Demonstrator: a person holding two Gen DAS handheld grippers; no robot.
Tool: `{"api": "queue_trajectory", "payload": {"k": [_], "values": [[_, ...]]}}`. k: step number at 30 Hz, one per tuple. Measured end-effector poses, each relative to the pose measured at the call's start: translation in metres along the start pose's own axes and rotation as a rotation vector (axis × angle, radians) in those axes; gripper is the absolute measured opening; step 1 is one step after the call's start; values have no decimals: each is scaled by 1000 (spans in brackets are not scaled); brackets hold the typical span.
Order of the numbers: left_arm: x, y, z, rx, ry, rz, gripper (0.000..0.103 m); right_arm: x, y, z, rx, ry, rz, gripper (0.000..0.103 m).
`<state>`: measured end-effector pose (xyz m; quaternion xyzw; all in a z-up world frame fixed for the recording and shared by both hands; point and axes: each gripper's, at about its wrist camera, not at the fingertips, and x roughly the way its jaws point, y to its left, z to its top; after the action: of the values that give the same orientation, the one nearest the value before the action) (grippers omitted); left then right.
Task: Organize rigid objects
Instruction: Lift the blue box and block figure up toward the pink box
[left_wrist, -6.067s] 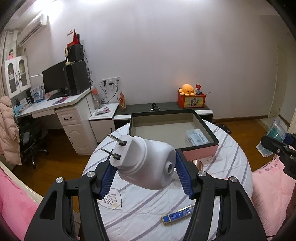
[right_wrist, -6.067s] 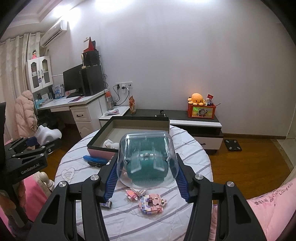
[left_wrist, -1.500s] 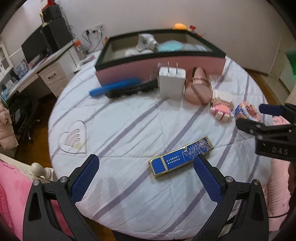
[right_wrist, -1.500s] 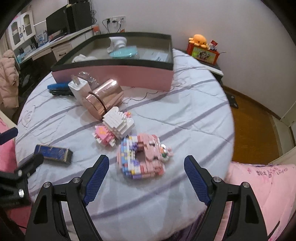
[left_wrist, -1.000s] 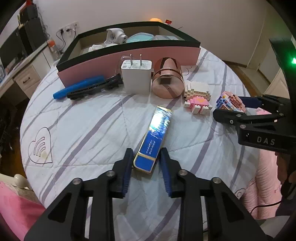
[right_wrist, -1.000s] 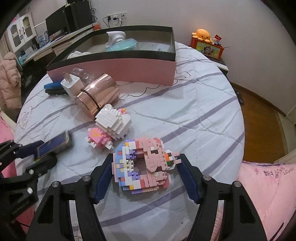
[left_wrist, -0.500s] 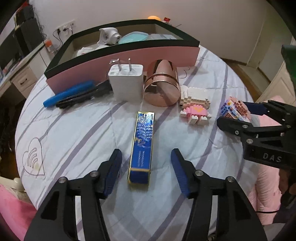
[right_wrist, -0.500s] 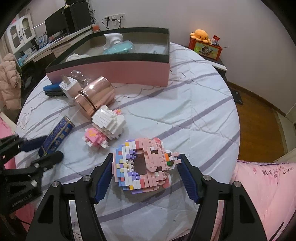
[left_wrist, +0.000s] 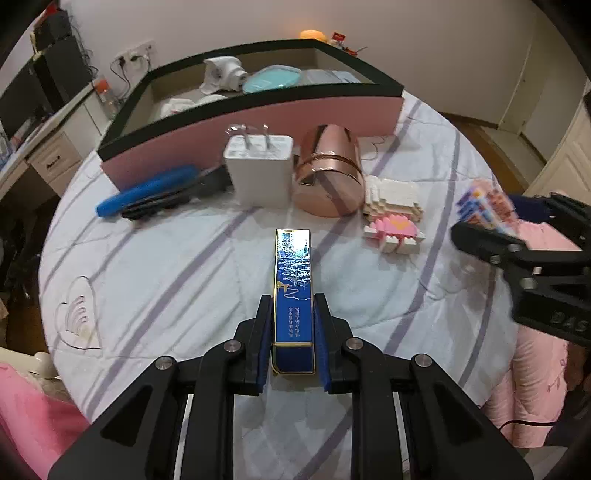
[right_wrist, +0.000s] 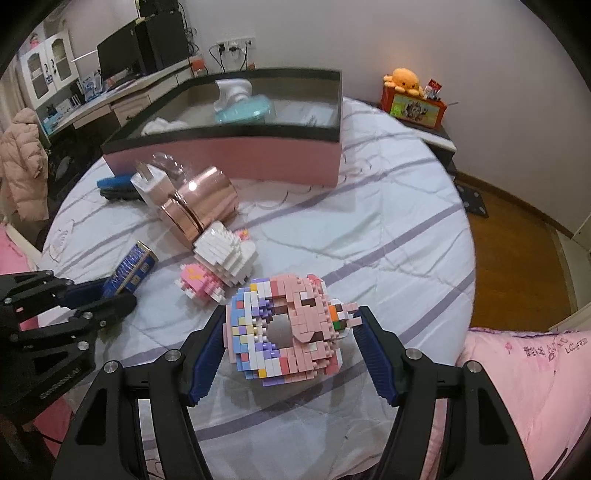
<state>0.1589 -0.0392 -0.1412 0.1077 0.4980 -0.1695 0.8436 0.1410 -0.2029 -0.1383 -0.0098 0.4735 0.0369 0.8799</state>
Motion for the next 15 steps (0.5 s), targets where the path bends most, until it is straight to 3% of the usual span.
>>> {"api": "queue_trajectory", "payload": {"k": [7,15], "values": [[-26,13,10,-13,-68,83,20,-35,1,6,2,-95,-3,69],[-79,28,26,-35,-212,152,20,-81,7,18,-8,-239,-4,69]]}}
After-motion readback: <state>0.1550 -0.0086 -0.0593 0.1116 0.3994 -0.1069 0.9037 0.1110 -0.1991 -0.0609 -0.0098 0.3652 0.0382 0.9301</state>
